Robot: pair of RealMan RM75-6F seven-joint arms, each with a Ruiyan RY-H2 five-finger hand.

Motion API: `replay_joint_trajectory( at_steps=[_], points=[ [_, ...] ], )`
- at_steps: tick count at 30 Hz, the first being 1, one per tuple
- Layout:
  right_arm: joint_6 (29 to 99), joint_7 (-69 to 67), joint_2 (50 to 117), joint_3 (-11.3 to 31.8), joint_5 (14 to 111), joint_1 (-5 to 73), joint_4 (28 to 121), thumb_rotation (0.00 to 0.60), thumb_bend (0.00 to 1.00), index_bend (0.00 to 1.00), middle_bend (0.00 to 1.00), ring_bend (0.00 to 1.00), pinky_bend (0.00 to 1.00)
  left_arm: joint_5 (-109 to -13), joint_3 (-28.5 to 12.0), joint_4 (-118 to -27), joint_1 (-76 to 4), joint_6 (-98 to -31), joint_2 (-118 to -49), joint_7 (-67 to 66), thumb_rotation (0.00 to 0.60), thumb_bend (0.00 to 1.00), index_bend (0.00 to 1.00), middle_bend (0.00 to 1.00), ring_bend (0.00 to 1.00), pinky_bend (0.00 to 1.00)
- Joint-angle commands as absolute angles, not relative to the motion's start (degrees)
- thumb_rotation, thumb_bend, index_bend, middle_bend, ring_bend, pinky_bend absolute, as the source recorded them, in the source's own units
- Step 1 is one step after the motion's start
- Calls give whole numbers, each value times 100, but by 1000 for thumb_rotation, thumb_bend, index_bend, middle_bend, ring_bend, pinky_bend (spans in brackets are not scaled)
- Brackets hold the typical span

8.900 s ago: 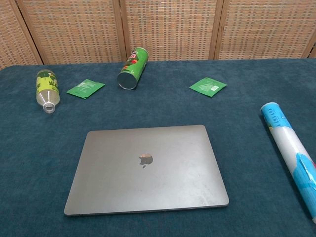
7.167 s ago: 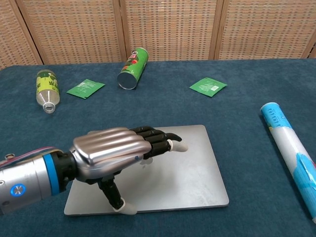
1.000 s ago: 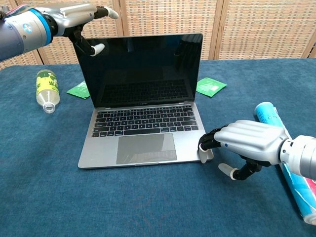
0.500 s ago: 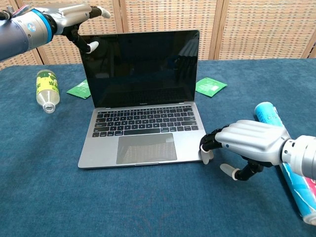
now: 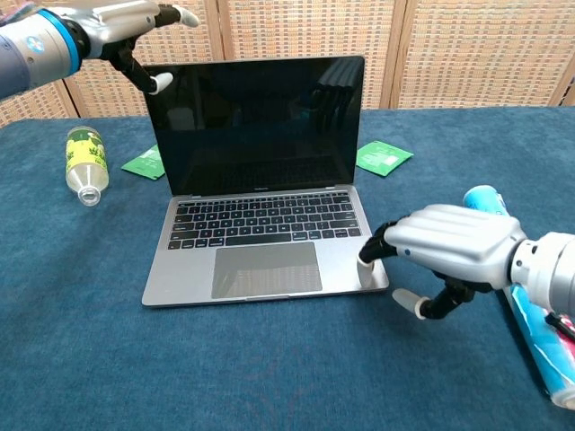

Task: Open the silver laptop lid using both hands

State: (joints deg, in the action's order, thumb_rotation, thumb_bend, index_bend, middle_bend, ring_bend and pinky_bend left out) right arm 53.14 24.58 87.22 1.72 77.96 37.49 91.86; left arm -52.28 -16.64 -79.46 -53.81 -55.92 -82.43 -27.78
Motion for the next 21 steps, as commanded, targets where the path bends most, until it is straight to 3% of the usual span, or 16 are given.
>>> replay_joint_trajectory(
  at_steps=[1,7,9,15,17,19,21],
  points=[
    [5573,2206,8626,283,8043,3726,9302,600,676,386,369,225,253,-5588,-1649,-8337,-5225,-5776,-7907,-2530,600,469,0,0,0,0],
    [5947,1771,8258,463,8364,3685,9546,600,663,386,369,224,253,-6000,-1747,-8902,-5009,-6043,-7342,-2162,600,466,0,0,0,0],
    [6350,1559,7805,593,8566,3559,9724,600,663,386,369,225,253,-6193,-1809,-9234,-4796,-6317,-6944,-1992,600,446,0,0,0,0],
    [7322,643,6930,566,9089,3067,9641,600,666,386,368,224,243,-6784,-1627,-9664,-4088,-6887,-6332,-1150,600,28,0,0,0,0],
    [7729,293,6775,551,9160,2825,9429,600,664,385,365,224,212,-6979,-1468,-9713,-3738,-7174,-6235,-790,600,0,0,0,0,0],
    [8126,-19,6703,522,9223,2581,9144,600,608,376,345,211,163,-7122,-1277,-9746,-3368,-7482,-6190,-518,600,0,0,0,0,0],
    [8436,-309,6656,435,9287,2342,8848,600,451,344,293,163,91,-7201,-1043,-9792,-2987,-7757,-6177,-363,600,0,0,0,0,0]
  ],
)
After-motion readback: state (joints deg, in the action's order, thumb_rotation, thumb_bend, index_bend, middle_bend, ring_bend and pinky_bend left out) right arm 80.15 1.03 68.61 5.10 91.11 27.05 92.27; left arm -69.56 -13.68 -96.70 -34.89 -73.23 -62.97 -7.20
